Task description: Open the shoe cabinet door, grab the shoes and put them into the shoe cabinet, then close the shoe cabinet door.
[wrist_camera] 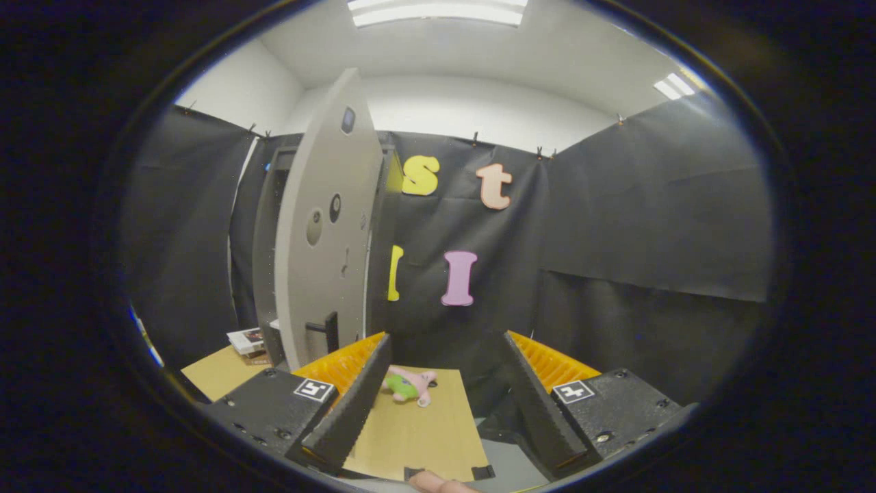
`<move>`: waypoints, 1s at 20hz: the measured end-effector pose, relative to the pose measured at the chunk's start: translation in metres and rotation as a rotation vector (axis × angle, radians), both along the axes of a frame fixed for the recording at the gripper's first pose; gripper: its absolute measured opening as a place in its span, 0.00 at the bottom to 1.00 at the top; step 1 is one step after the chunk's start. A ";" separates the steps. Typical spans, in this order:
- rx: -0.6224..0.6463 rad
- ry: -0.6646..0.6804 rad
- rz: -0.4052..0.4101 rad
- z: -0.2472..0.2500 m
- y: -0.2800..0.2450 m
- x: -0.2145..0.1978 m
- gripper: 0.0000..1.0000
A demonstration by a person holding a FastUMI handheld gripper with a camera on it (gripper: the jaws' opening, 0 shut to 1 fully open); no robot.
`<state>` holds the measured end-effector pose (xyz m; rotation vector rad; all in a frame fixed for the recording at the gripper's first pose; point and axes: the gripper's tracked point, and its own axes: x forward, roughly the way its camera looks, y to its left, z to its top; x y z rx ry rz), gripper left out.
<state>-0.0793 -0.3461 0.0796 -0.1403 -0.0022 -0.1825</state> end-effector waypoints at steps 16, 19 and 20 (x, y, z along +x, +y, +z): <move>0.115 0.025 0.307 -0.054 -0.010 0.098 1.00; 0.105 0.038 0.331 -0.051 0.007 0.099 1.00; 0.101 0.037 0.339 -0.050 0.016 0.098 1.00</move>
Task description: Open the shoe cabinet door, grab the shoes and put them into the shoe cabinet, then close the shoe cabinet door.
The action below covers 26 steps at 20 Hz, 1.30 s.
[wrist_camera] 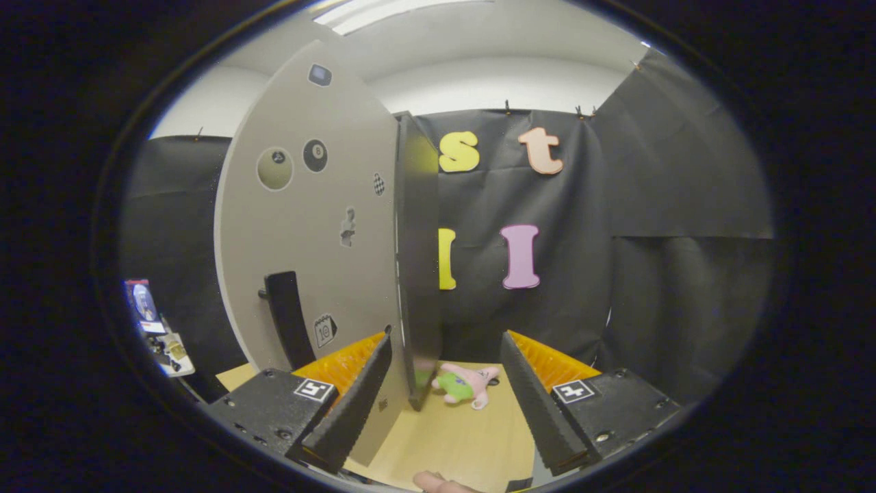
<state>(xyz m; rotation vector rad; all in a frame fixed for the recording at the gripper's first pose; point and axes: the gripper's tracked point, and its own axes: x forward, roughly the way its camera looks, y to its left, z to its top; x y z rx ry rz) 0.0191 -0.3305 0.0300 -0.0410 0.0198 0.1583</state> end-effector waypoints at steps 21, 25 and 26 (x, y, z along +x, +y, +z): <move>-0.105 0.023 0.041 -0.011 0.165 0.008 0.93; -0.077 0.033 0.043 -0.012 0.192 0.017 0.93; -0.062 0.038 0.044 -0.014 0.200 0.019 0.92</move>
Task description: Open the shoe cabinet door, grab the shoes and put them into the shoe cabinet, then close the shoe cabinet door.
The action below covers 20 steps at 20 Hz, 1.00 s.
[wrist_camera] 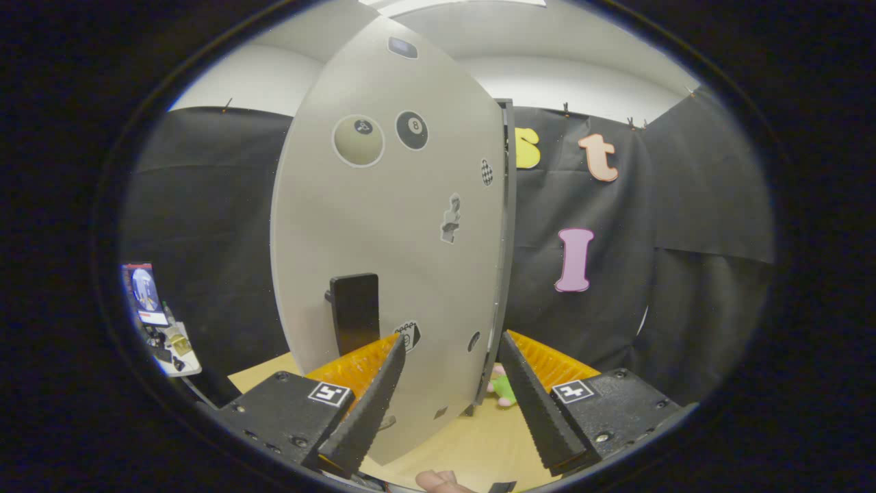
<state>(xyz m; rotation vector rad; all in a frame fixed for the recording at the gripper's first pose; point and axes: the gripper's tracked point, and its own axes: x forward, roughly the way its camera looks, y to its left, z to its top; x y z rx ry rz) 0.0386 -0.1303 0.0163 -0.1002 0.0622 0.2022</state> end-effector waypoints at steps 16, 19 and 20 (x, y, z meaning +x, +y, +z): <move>0.102 0.101 -0.055 -0.037 0.184 0.098 0.94; 0.108 0.084 -0.094 -0.039 0.185 0.099 0.94; 0.094 0.083 -0.109 -0.042 0.181 0.100 0.95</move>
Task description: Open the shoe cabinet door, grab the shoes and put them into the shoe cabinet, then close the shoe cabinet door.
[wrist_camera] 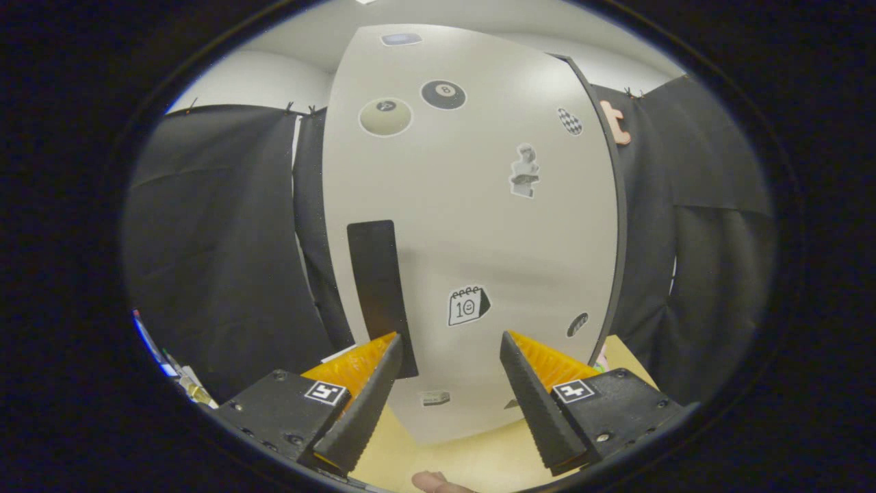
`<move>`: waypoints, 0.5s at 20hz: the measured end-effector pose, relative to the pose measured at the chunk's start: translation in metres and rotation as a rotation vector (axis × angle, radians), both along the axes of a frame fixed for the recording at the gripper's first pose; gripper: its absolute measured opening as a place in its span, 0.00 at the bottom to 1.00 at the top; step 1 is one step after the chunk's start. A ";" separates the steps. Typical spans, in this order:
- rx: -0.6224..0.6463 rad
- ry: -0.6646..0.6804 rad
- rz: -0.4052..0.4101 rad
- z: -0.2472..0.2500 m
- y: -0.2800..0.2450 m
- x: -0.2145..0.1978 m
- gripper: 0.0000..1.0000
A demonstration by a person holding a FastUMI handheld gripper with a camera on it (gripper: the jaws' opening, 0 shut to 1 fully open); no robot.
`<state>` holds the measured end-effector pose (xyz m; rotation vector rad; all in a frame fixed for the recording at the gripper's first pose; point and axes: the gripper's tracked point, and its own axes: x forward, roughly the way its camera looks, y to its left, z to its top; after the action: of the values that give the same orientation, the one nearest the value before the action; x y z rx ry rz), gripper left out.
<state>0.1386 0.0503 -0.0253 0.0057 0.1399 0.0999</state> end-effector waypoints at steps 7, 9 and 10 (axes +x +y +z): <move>0.069 -0.027 -0.008 -0.025 -0.025 -0.045 0.95; 0.049 -0.054 0.021 -0.037 -0.025 -0.069 0.95; 0.028 -0.062 0.026 -0.044 -0.028 -0.081 0.95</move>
<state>0.0577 0.0222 -0.0696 0.0283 0.0768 0.1277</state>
